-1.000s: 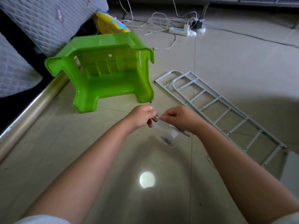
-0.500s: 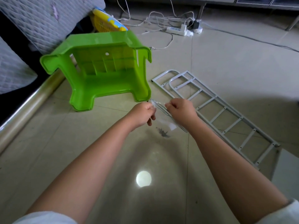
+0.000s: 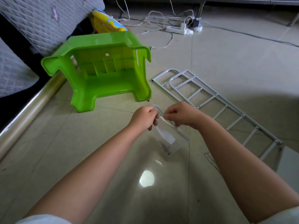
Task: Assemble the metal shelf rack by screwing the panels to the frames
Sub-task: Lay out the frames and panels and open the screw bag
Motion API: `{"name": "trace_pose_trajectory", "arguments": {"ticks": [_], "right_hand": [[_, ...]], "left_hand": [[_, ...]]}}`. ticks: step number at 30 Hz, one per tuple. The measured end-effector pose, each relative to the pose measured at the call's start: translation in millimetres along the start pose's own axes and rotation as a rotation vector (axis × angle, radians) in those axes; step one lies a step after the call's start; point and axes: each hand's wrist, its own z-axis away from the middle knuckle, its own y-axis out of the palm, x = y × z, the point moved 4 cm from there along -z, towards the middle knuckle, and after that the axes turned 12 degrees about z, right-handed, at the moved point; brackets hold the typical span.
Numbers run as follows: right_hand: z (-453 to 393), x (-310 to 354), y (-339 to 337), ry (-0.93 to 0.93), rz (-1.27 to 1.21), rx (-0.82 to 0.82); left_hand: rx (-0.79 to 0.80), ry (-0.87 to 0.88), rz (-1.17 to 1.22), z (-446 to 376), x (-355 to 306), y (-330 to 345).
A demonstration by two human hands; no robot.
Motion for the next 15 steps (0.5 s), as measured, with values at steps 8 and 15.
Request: {"name": "trace_pose_trajectory", "arguments": {"ticks": [8, 15], "right_hand": [[3, -2, 0, 0.019, -0.064, -0.071], [3, -5, 8, 0.13, -0.209, -0.248]], "left_hand": [[0.06, 0.03, 0.007, -2, -2, -5], [0.099, -0.067, 0.038, -1, 0, 3]]}}
